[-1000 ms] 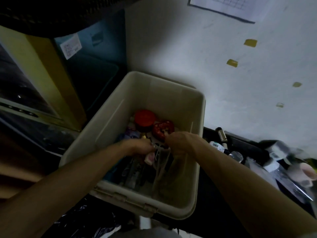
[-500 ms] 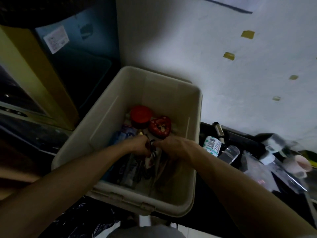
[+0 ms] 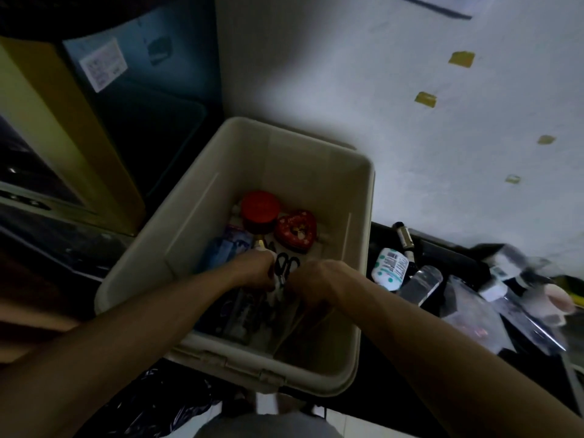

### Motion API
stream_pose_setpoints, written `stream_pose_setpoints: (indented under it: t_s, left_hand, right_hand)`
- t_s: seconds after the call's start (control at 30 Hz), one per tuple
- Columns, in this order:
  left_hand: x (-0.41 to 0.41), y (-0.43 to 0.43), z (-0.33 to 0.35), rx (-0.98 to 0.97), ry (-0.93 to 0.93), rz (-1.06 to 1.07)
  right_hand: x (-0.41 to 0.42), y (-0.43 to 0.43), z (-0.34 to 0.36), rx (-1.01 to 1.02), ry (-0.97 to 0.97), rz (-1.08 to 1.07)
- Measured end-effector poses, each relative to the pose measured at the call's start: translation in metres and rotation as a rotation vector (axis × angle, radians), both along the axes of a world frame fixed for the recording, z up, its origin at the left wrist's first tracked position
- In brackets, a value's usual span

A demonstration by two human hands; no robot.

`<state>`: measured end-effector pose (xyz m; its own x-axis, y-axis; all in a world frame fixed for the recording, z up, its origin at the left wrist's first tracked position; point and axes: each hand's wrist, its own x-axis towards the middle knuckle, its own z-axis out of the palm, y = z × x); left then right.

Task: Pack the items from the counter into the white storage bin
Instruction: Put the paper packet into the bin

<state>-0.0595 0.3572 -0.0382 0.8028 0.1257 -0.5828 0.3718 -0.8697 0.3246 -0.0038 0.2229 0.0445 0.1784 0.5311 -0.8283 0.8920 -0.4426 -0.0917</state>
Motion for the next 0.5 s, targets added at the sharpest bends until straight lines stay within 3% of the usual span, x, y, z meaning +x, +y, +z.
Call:
stream_pose_setpoints:
  t_s: [0.1,0.37,0.5]
  left_hand:
    - [0.008,0.004,-0.008,0.087,-0.004,-0.039]
    - [0.006,0.001,-0.004,0.313,-0.026,-0.227]
    - [0.011,0.000,-0.005,0.225,0.179,-0.270]
  right_hand:
    - [0.001,0.007,0.005,0.161,-0.098,0.009]
    - [0.017,0.010,0.019,0.195,-0.198,0.064]
    - [0.017,0.020,0.024,0.243,-0.310,0.180]
